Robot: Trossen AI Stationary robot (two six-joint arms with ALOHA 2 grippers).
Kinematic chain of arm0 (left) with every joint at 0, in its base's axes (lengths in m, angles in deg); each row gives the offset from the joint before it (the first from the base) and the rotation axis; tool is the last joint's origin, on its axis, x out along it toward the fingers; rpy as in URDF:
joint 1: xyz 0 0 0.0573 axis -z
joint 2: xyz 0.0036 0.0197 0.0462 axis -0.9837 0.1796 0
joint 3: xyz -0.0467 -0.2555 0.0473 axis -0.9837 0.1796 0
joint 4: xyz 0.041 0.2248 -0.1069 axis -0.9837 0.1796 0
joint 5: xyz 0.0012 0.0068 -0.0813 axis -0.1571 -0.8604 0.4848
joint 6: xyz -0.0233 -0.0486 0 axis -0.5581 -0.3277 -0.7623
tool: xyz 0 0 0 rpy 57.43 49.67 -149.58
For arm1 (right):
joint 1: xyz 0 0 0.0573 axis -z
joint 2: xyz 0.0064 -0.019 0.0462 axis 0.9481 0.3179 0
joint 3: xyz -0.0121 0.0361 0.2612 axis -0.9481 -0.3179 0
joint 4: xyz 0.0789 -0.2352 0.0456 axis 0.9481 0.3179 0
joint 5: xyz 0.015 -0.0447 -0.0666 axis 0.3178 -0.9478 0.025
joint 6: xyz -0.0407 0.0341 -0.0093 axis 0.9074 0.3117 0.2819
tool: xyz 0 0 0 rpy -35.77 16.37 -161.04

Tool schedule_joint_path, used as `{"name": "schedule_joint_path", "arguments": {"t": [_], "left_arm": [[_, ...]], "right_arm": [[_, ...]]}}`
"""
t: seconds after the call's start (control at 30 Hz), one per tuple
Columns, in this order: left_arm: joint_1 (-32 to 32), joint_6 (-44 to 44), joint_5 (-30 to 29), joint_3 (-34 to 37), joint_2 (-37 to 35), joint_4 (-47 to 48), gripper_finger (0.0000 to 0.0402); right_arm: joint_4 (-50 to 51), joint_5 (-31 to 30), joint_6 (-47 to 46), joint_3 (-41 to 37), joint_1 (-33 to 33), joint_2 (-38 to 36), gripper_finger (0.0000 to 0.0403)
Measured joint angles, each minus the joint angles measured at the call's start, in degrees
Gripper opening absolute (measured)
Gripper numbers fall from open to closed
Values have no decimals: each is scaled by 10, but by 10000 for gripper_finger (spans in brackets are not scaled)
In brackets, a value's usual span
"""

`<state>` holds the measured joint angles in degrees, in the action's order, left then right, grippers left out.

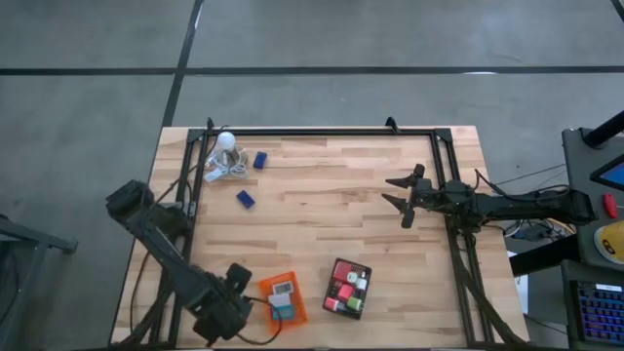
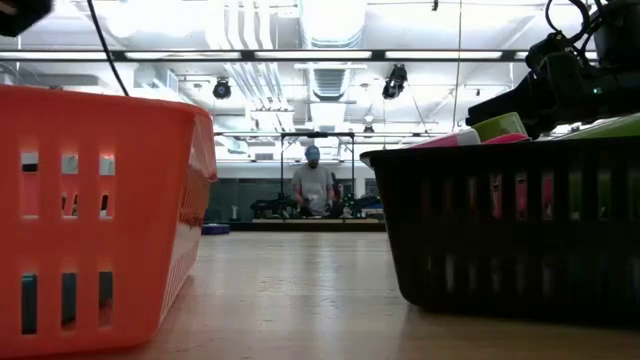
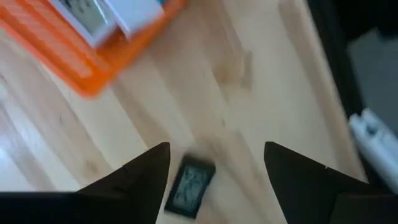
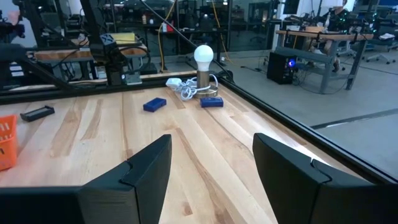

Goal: Pick & Place Office items
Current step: Put the black timer into the orange bin

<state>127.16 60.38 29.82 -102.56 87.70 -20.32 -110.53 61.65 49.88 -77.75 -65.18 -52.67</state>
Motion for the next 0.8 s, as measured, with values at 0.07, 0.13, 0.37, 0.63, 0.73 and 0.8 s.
{"name": "schedule_joint_path", "arguments": {"t": [0.07, 0.13, 0.37, 0.63, 0.73, 0.8], "left_arm": [[12, 4, -2, 4, 0, 20, 265], [22, 4, -4, 10, 0, 39, 265], [37, 10, -5, 47, 0, 47, 265], [37, 31, -22, 85, 0, 39, 265], [37, 44, -22, 100, 0, 30, 265], [37, 48, -26, 110, 0, 21, 265]], "right_arm": [[0, 0, 0, 0, 0, 0, 219], [0, 0, 0, 0, 0, 0, 219], [0, 0, 0, 0, 0, 0, 219], [0, 0, 0, 0, 0, 0, 219], [0, 0, 0, 0, 0, 0, 219], [0, 0, 0, 0, 0, 0, 219]]}}
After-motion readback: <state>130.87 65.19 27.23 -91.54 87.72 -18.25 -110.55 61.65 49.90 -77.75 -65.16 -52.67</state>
